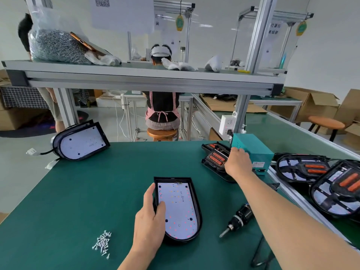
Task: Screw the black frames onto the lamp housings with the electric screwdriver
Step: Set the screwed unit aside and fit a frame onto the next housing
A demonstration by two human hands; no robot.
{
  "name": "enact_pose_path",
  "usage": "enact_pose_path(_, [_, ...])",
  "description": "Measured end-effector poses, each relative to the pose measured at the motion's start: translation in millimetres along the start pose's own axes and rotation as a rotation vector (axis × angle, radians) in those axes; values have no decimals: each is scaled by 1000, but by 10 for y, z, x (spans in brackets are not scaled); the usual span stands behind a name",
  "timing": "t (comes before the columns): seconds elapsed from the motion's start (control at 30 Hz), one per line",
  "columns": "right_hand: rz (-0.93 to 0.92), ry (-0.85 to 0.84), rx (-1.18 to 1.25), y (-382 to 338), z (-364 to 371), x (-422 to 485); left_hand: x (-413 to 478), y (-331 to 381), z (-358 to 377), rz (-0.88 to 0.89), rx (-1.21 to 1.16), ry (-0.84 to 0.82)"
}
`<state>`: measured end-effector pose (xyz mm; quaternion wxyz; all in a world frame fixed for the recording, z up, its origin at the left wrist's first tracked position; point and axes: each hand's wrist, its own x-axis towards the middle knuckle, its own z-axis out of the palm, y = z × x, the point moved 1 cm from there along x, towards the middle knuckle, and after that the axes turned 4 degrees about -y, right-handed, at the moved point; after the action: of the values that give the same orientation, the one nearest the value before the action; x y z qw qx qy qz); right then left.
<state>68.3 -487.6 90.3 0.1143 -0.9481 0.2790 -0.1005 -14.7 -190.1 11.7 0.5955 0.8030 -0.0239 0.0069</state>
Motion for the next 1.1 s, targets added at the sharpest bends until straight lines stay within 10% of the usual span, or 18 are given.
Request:
enact_pose_path(0.37, [-35,11,-337,71,5,149,26,-32,-1,22,-15,-18])
enact_pose_path(0.87, [-70,-244,483,-227,-119,-696,15,58,17,-43,-24,9])
enact_pose_path(1.1, [-263,-296,341,-399,29,-1483,38,23,25,-39,-24,21])
